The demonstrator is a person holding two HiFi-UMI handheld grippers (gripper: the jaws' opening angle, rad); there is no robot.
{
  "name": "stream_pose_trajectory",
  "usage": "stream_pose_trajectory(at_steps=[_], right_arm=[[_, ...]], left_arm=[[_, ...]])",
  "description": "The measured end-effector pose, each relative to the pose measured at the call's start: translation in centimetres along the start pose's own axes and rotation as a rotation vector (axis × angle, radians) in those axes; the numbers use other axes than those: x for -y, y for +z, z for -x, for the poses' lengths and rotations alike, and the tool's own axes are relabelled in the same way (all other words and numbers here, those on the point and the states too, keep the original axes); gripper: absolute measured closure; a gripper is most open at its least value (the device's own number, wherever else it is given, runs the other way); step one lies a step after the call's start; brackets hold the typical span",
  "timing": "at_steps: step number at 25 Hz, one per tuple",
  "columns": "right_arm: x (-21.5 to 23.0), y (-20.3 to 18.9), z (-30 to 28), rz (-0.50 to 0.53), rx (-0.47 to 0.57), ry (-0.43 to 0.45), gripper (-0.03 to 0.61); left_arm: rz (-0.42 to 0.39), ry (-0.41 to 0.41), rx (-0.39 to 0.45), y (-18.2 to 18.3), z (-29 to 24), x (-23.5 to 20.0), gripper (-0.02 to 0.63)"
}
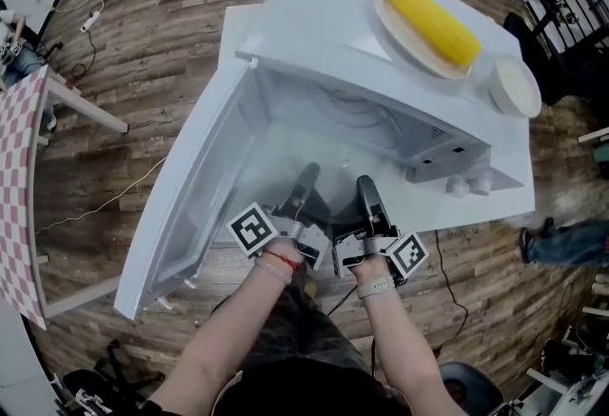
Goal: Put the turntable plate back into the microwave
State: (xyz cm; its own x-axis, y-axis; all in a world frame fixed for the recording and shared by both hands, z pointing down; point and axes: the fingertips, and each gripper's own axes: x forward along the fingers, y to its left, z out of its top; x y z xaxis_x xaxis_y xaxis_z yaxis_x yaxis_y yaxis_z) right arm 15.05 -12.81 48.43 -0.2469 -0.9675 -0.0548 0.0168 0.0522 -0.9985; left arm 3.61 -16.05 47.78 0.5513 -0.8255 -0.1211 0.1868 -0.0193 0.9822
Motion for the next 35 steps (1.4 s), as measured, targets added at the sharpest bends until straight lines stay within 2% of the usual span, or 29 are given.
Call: stream_pose_trajectory(at_steps=[5,16,21,25,35], right_arm=[[0.0,0.6,-0.5,0.019,0.003,0.008,0.538],[-0.4,1.2,-1.7,0.014,0.01,0.033,0.537],[-0.9,1.3,-2.0,0.066,-0.012,0.04,0.537],[-0.8,1.5,-2.8,0.045,-0.001,0.036,0.538],[-0.7,2.5,-4.0,0.037,0.039,0.009,0.537]], left_arm=[[-0.012,-0.025,-0.016,-0.3,0.0,0.4,0.58],[0.005,-0.018,-0.042,-0.4,-0.1,0.3,0.581],[-0.046,0.004,-0.071,-0.5,-0.2,0.1,0.581],[-0.029,0.004,-0.052,0.0,-0.9,0.0,0.581],[0.048,-0.018,-0.077,0.1,-1.1,0.5,0.58]])
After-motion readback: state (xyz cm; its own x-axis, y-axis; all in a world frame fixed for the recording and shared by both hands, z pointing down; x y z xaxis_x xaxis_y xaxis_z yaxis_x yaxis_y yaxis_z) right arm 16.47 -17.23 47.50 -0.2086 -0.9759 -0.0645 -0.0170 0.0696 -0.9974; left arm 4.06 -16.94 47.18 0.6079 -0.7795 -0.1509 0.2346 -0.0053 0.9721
